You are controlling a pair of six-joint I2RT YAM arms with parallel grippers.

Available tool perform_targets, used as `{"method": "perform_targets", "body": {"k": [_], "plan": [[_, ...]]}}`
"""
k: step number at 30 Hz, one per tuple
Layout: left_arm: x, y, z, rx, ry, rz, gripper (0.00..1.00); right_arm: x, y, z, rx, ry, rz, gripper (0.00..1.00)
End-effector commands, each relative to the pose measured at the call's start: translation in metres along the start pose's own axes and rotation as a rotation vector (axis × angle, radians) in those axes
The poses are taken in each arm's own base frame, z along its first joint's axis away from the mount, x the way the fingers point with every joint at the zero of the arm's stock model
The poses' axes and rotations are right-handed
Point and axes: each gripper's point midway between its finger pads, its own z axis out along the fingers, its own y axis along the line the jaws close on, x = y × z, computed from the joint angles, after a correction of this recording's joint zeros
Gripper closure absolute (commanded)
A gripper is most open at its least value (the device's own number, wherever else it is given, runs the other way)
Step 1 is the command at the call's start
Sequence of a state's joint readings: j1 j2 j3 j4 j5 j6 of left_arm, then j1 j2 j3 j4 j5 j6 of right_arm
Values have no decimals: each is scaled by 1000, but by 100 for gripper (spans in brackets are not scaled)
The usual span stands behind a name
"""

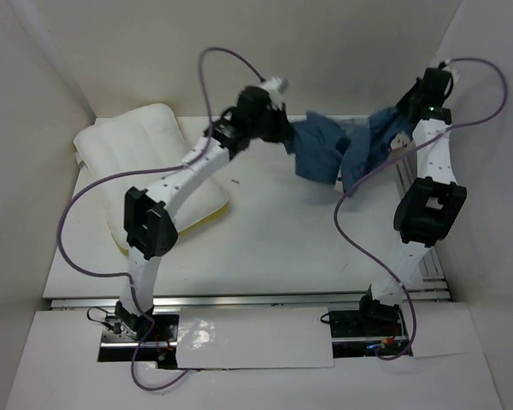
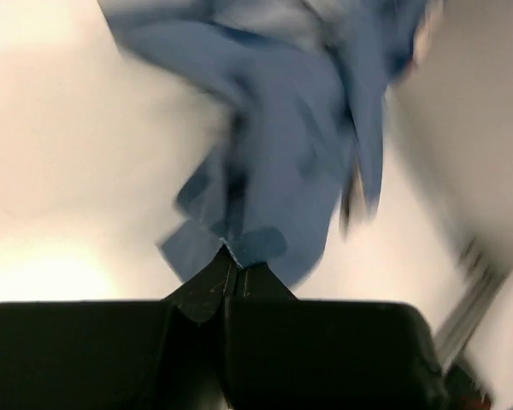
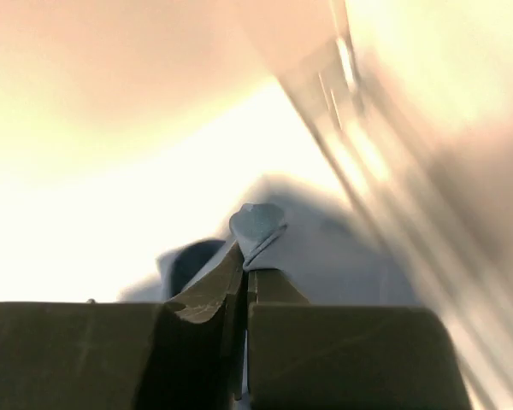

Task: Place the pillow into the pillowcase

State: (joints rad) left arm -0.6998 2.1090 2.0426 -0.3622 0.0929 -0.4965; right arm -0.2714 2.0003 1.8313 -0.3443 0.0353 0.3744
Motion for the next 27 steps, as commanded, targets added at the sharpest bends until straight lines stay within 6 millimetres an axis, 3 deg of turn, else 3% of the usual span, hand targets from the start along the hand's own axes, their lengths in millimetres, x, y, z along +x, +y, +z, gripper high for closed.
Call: {"method": "perform_targets", "body": {"k": [1,2,3,4,5,7,9,10,11,12,13,14,15,16,17,18,21,22,23,25,26,27], "plan": [[-156,24,-120,32,-324,39,100,-131,16,-65,-15,-266,79,100],[-171,36,-137,10,-360,21,100,-173,31,-92,-73,-355,91,100],[-192,54,-170,-15,-421,6,100,-200,40,-113,-136,-405,109,100],[-198,58,-185,-17,-440,16,100,-198,45,-114,-163,-394,112,100],[-207,60,-200,-9,-481,41,100,-209,48,-122,-194,-424,108,100],[-211,72,-228,-47,-516,59,100,-229,56,-160,-248,-494,108,100],[-206,87,-243,-97,-507,47,100,-223,42,-159,-226,-488,123,100],[-197,102,-241,-141,-491,26,100,-225,44,-179,-236,-509,121,100],[-194,103,-257,-154,-498,21,100,-224,32,-179,-215,-514,127,100],[-188,111,-262,-174,-493,11,100,-201,22,-163,-186,-452,133,100],[-184,125,-270,-199,-490,-4,100,-192,15,-162,-184,-427,135,100],[-169,139,-266,-221,-462,-24,100,-193,14,-174,-198,-444,131,100],[-166,137,-279,-230,-475,-24,100,-171,3,-162,-183,-391,137,100],[-164,144,-285,-236,-479,-19,100,-168,-2,-163,-188,-387,137,100],[-159,147,-288,-241,-466,-16,100,-167,9,-175,-247,-385,120,100],[-158,143,-299,-238,-469,-6,100,-170,9,-181,-260,-382,118,100],[-160,127,-329,-243,-500,61,100,-191,27,-228,-302,-434,78,100],[-162,109,-356,-246,-554,97,100,-196,26,-240,-292,-465,53,100],[-158,108,-366,-268,-568,105,100,-207,26,-271,-268,-530,45,100],[-156,96,-393,-295,-624,131,100,-215,20,-302,-217,-604,38,99],[-155,80,-421,-311,-685,162,100,-224,12,-335,-157,-687,33,98],[-156,74,-435,-323,-719,168,100,-224,5,-348,-111,-709,38,97]]}}
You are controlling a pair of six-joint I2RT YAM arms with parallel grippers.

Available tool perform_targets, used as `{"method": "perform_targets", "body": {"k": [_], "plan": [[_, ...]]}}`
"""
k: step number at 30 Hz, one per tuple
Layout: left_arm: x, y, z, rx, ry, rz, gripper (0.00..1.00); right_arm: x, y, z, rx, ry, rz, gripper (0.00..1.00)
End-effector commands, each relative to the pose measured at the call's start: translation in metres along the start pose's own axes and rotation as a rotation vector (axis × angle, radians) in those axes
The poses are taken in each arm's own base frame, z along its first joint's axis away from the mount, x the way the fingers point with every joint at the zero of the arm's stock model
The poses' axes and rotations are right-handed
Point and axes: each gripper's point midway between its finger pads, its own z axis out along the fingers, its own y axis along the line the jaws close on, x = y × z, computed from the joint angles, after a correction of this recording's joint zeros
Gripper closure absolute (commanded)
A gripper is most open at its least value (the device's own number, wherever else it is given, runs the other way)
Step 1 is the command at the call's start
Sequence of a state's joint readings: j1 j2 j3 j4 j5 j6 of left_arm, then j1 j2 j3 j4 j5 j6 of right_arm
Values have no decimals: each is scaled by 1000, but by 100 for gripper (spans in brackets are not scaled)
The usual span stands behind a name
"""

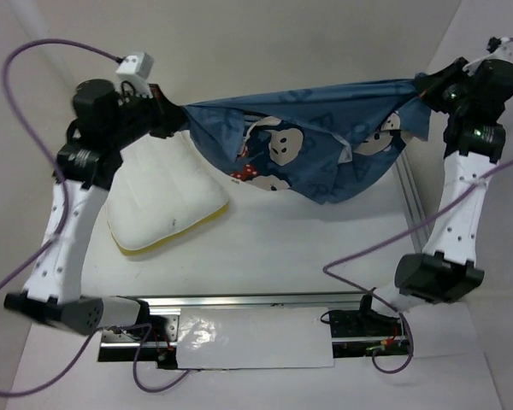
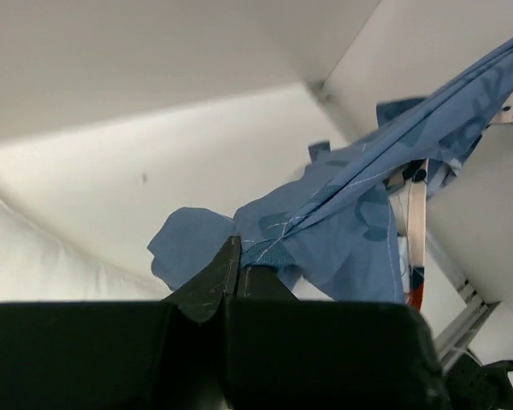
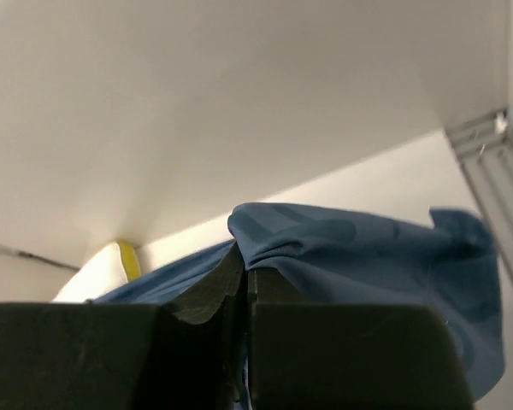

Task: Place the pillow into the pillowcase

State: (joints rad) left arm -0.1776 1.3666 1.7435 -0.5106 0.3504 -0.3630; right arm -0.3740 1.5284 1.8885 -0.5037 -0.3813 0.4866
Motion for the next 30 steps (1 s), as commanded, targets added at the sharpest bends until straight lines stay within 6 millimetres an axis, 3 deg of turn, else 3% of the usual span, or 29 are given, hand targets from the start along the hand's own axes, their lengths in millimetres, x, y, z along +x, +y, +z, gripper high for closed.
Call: {"method": "perform_targets", "body": {"k": [1,3,4,6,8,10,12,13,14,15,16,17,18,19,20,21,22,23,24,25,26,29,30], "plan": [[-89,-7,-114,-199,-371,161,100,-137,-5,-126,322,-548,-194,97],[-106,-19,-149,-224,-461,191,100,-142,-9,-156,424,-578,-193,98],[-108,-21,-157,-234,-480,192,100,-148,-2,-166,424,-598,-194,98],[-113,-20,-165,-261,-506,199,100,-142,4,-167,398,-568,-213,95],[-113,-13,-159,-283,-498,180,100,-126,-3,-147,365,-493,-214,93],[-102,0,-137,-298,-431,153,100,-103,-10,-113,291,-380,-199,93],[-81,28,-92,-320,-321,84,100,-62,-26,-67,210,-217,-127,92],[-66,45,-73,-344,-268,52,100,-51,-29,-50,159,-180,-112,90],[-51,55,-55,-346,-213,26,100,-18,-41,-26,122,-87,-77,90],[-28,75,-24,-359,-135,-5,100,11,-44,-2,49,5,-48,89],[-6,91,-4,-373,-85,-30,100,24,-46,16,21,22,-50,89],[10,103,11,-384,-48,-41,100,62,-43,35,-6,99,-46,85],[25,119,25,-402,-15,-54,100,81,-46,48,-8,130,-79,79],[59,145,52,-438,67,-77,100,105,-57,67,10,176,-93,70],[70,161,63,-463,86,-86,100,126,-47,77,-16,211,-122,50],[79,180,72,-510,106,-94,95,138,-50,85,-13,236,-148,40],[98,201,93,-545,159,-106,78,156,-64,94,34,274,-149,27],[105,211,102,-568,185,-111,52,158,-65,97,52,281,-160,4],[120,225,102,-607,251,-133,15,161,-66,97,75,284,-165,0],[101,230,107,-612,231,-133,0,162,-80,99,140,279,-169,0],[121,239,119,-619,291,-159,0,173,-89,95,173,296,-155,0],[117,237,119,-610,305,-155,0,170,-104,79,243,268,-109,0],[113,221,121,-583,295,-114,0,174,-116,65,306,267,-64,0]]}}
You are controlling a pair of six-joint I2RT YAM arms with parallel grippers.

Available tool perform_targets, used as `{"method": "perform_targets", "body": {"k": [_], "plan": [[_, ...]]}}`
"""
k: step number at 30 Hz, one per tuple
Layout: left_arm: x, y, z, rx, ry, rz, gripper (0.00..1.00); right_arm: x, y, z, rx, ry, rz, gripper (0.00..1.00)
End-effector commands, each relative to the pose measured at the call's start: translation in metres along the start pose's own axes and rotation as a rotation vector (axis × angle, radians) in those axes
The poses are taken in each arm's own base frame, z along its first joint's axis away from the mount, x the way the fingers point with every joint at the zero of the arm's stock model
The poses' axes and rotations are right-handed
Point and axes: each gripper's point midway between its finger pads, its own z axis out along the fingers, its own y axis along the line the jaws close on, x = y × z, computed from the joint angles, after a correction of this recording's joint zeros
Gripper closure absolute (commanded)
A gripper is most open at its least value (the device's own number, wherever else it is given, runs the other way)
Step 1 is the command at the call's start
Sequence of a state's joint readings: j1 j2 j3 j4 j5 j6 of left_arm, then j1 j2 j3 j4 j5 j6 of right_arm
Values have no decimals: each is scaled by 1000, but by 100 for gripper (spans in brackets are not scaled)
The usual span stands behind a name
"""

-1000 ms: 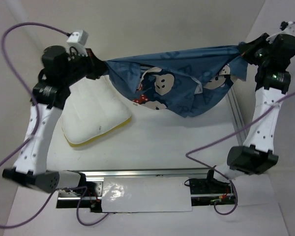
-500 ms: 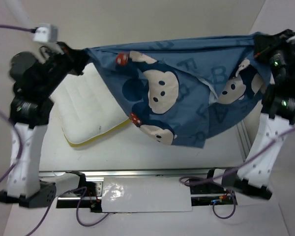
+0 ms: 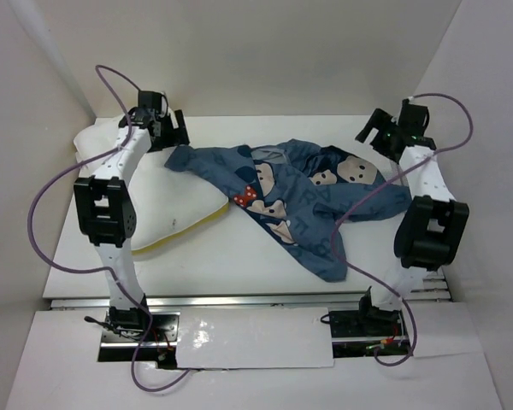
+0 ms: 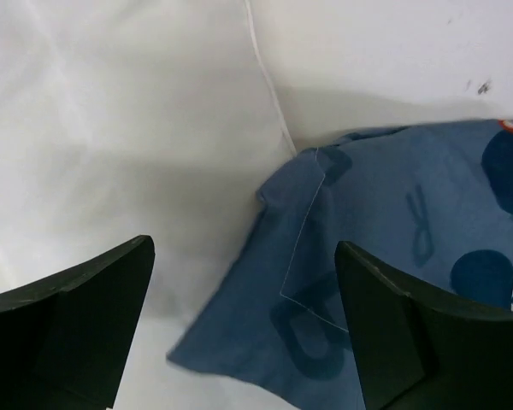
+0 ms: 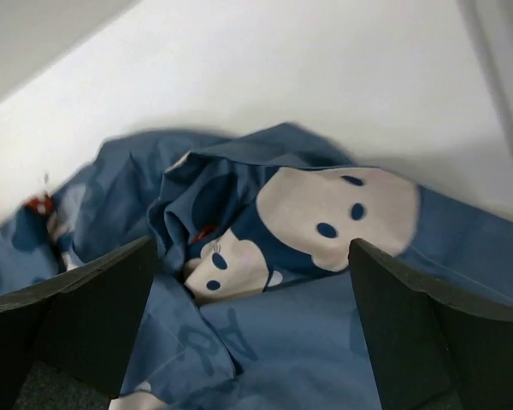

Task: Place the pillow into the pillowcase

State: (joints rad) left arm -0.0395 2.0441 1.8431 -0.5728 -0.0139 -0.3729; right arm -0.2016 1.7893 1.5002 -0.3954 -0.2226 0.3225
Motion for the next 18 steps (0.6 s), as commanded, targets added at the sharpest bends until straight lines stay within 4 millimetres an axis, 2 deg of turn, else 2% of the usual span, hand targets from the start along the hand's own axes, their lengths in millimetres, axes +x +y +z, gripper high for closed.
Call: {"method": "perform_targets", "body": {"k": [1,2,3,4,6,7,8,9,10,11,13,14,15,16,17,18], "plan": [[-52,-40,-64,66,-190,74,0,-45,-16,-57,105,-221,73,0],[-51,-49,-70,84,-206,105,0,-39,-21,-61,129,-219,99,0],[-54,-62,-87,112,-244,148,0,-20,-31,-59,162,-191,127,0],[-40,-97,-94,177,-243,226,0,-13,-39,-63,189,-196,178,0],[-18,-131,-98,218,-239,352,0,11,-58,-72,230,-183,228,0],[4,-170,-106,274,-229,421,0,14,-59,-79,216,-195,255,0],[19,-191,-105,314,-208,453,0,21,-65,-79,219,-181,268,0],[34,-212,-104,364,-184,483,0,35,-81,-77,240,-150,295,0],[63,-248,-112,456,-148,537,0,38,-86,-77,242,-142,315,0],[80,-266,-100,475,-116,537,0,46,-93,-79,257,-117,333,0],[110,-303,-96,471,-106,541,0,57,-108,-78,285,-93,372,0],[103,-320,-100,460,-147,521,0,61,-109,-77,289,-83,375,0],[126,-325,-71,405,-103,530,0,63,-120,-80,309,-86,394,0],[123,-341,-80,374,-124,494,0,71,-122,-79,302,-64,406,0],[146,-334,-58,322,-63,505,0,68,-125,-80,304,-78,410,0],[132,-345,-61,325,-94,468,0,73,-128,-79,303,-67,420,0]]}}
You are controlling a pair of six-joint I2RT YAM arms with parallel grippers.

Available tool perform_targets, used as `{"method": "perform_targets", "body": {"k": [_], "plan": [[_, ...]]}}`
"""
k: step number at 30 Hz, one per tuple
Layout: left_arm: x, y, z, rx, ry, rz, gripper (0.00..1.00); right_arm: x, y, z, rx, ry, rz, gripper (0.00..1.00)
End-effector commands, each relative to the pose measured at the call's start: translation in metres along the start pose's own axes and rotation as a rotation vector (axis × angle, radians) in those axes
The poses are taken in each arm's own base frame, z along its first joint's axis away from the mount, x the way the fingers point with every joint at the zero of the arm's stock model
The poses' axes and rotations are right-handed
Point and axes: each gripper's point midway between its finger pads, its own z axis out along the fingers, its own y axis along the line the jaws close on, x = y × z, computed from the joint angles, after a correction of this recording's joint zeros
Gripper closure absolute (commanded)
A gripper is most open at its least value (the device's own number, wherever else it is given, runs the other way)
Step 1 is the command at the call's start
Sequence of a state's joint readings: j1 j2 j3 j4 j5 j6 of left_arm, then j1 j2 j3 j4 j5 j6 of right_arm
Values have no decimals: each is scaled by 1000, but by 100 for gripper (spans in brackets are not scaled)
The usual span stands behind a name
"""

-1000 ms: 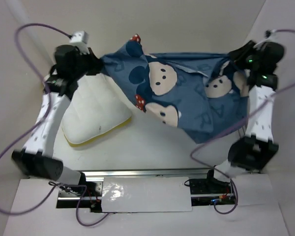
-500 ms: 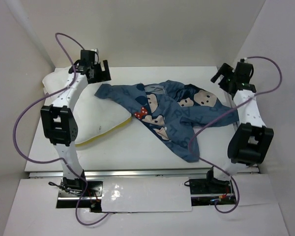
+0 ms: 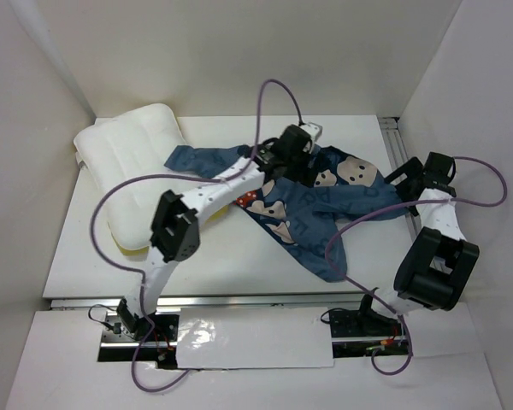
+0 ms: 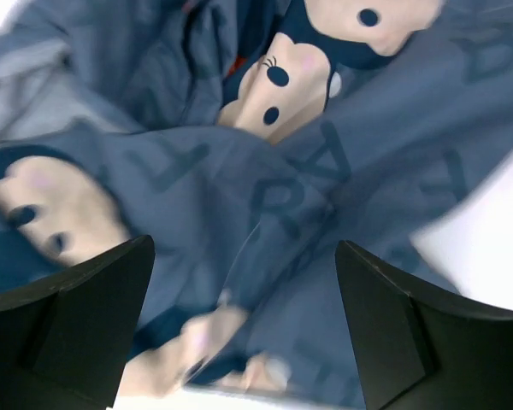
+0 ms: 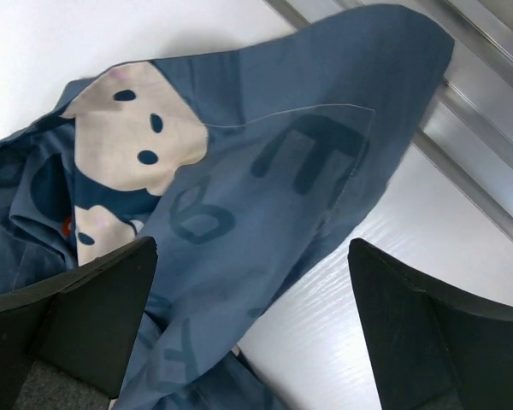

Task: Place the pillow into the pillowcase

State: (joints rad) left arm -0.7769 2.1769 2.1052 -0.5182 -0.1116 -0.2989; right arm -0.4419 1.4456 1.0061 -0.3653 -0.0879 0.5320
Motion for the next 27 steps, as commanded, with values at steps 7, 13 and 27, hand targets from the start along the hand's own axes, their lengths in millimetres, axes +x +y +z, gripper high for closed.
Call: {"method": "perform_targets", "body": {"k": [7,13,27], "plan": [[33,26,62,-204,41,-222,0,-13,-11,1,-31,-40,61,0],[32,25,89,-207,-4,-279,0,-17,-6,-1,-62,-67,55,0],[56,34,109,-178,21,-253,100,12,-14,18,-41,77,75,0]]}}
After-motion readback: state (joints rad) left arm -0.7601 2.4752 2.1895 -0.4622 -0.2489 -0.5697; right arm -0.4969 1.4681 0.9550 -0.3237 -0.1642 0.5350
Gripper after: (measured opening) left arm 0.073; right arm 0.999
